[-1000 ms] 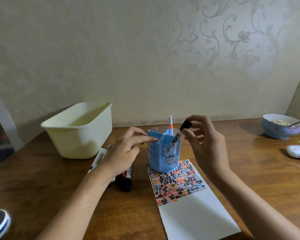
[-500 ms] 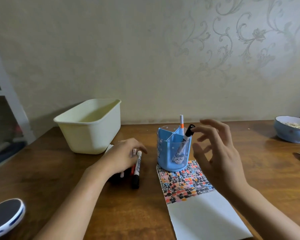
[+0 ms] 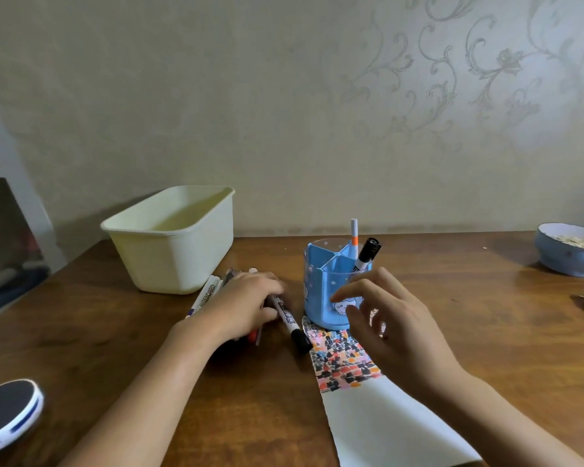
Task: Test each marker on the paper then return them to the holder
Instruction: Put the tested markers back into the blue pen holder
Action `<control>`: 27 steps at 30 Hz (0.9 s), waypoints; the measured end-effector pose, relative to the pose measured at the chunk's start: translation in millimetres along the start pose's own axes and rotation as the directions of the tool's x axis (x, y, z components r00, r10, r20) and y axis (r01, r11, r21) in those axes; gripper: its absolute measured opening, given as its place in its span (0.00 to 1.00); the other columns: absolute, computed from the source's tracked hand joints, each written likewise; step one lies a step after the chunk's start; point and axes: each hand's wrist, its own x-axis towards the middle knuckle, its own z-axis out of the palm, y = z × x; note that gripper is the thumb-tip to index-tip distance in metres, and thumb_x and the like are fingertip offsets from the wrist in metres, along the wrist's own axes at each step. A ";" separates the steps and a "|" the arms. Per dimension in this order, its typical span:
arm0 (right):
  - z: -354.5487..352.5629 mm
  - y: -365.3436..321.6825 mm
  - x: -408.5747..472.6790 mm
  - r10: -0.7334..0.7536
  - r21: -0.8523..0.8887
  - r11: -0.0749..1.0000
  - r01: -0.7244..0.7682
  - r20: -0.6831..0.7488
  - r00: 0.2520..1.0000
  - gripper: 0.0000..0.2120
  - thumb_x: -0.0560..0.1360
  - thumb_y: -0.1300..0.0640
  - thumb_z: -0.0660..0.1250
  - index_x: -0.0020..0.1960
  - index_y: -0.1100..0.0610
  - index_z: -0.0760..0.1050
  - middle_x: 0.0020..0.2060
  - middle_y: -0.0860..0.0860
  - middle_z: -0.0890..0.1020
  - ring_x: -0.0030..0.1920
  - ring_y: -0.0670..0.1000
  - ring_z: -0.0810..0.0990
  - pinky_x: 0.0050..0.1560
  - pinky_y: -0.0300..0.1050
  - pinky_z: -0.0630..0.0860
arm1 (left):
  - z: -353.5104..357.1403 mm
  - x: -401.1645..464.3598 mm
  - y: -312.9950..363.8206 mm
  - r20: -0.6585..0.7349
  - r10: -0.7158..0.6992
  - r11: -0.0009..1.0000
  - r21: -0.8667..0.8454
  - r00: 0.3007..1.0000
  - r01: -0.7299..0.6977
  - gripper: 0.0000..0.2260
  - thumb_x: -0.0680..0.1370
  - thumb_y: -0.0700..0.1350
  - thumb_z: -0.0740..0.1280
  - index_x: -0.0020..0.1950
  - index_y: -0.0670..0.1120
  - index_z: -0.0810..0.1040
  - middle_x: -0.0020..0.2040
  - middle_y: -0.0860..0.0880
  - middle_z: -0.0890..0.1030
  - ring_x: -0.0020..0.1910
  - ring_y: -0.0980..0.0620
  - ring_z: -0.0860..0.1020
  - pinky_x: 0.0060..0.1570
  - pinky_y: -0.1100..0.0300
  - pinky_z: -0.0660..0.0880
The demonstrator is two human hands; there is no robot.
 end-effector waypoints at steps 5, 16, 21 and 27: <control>0.8 1.7 -0.4 0.035 0.015 0.999 -0.036 0.067 0.997 0.15 0.78 0.59 0.68 0.62 0.44 0.76 0.52 0.37 0.78 0.45 0.42 0.80 0.39 0.32 0.75 | -13.4 -4.9 11.2 -0.045 -0.022 0.971 -0.239 0.999 0.010 0.13 0.79 0.42 0.68 0.48 0.62 0.78 0.50 0.61 0.79 0.52 0.57 0.78 0.52 0.52 0.76; 8.3 -4.6 -2.2 0.027 0.160 0.986 -0.046 0.120 0.992 0.12 0.77 0.55 0.71 0.60 0.45 0.78 0.50 0.38 0.81 0.47 0.42 0.81 0.42 0.33 0.78 | -16.6 -5.0 23.1 -0.037 0.111 0.910 -0.397 0.993 -0.116 0.12 0.76 0.40 0.72 0.49 0.59 0.83 0.49 0.63 0.82 0.55 0.64 0.77 0.57 0.60 0.73; -2.0 -1.3 3.7 0.137 0.298 0.946 -0.124 -0.021 0.990 0.09 0.78 0.57 0.69 0.56 0.46 0.77 0.46 0.41 0.82 0.43 0.46 0.83 0.40 0.40 0.81 | -20.9 -6.9 22.6 -0.166 0.154 0.825 -0.522 0.974 -0.219 0.04 0.77 0.51 0.71 0.48 0.52 0.80 0.45 0.56 0.82 0.49 0.56 0.80 0.55 0.52 0.77; -15.6 -2.4 10.2 0.215 0.443 0.887 -0.132 -0.142 0.966 0.15 0.77 0.47 0.61 0.57 0.55 0.74 0.42 0.44 0.82 0.39 0.50 0.84 0.37 0.43 0.80 | -18.4 -6.7 23.8 -0.254 0.038 0.830 -0.530 0.966 -0.172 0.15 0.80 0.48 0.68 0.64 0.63 0.74 0.52 0.56 0.80 0.53 0.61 0.78 0.53 0.64 0.74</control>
